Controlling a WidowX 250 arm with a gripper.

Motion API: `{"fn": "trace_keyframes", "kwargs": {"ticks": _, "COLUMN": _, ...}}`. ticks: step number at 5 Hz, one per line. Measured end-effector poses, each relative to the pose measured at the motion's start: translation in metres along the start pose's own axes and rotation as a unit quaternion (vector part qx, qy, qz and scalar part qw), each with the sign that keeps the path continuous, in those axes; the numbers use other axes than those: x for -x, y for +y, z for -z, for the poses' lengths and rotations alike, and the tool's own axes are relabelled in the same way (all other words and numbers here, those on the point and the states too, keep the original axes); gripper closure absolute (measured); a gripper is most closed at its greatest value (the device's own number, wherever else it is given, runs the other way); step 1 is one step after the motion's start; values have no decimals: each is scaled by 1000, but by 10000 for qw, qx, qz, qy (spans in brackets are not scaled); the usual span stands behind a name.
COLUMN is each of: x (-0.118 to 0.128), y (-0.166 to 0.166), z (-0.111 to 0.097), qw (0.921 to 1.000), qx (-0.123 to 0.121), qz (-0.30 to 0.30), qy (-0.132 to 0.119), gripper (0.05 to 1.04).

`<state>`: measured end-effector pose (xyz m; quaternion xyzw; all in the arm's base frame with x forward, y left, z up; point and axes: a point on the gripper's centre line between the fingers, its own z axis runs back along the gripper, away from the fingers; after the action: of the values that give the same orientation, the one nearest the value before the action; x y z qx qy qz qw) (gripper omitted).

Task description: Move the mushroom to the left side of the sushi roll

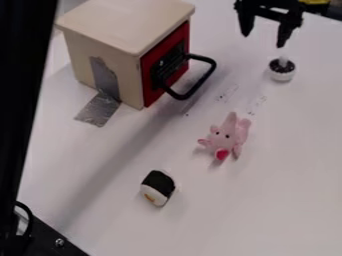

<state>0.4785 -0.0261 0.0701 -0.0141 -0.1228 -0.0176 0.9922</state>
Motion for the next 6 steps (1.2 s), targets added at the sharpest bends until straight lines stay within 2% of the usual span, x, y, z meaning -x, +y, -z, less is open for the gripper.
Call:
{"fn": "trace_keyframes", "kwargs": {"ticks": 1, "x": -12, "y": -4, "z": 22, "qw": 9999, "qx": 90, "qz": -2, "qy": 131, "gripper": 83}}
{"fn": "trace_keyframes", "kwargs": {"ticks": 2, "x": -8, "y": -16, "z": 41, "qw": 9993, "qx": 128, "qz": 127, "qy": 342, "gripper": 85}}
{"fn": "trace_keyframes", "kwargs": {"ticks": 3, "x": 0, "y": -30, "z": 51, "qw": 9984, "qx": 160, "qz": 260, "qy": 470, "gripper": 85}}
{"fn": "trace_keyframes", "kwargs": {"ticks": 4, "x": 7, "y": -29, "z": 58, "qw": 9981, "qx": 112, "qz": 229, "qy": 569, "gripper": 84}}
{"fn": "trace_keyframes", "kwargs": {"ticks": 5, "x": 8, "y": -28, "z": 59, "qw": 9982, "qx": 53, "qz": 185, "qy": 567, "gripper": 112}}
{"fn": "trace_keyframes", "kwargs": {"ticks": 6, "x": 7, "y": -26, "z": 59, "qw": 9982, "qx": 45, "qz": 204, "qy": 559, "gripper": 208}}
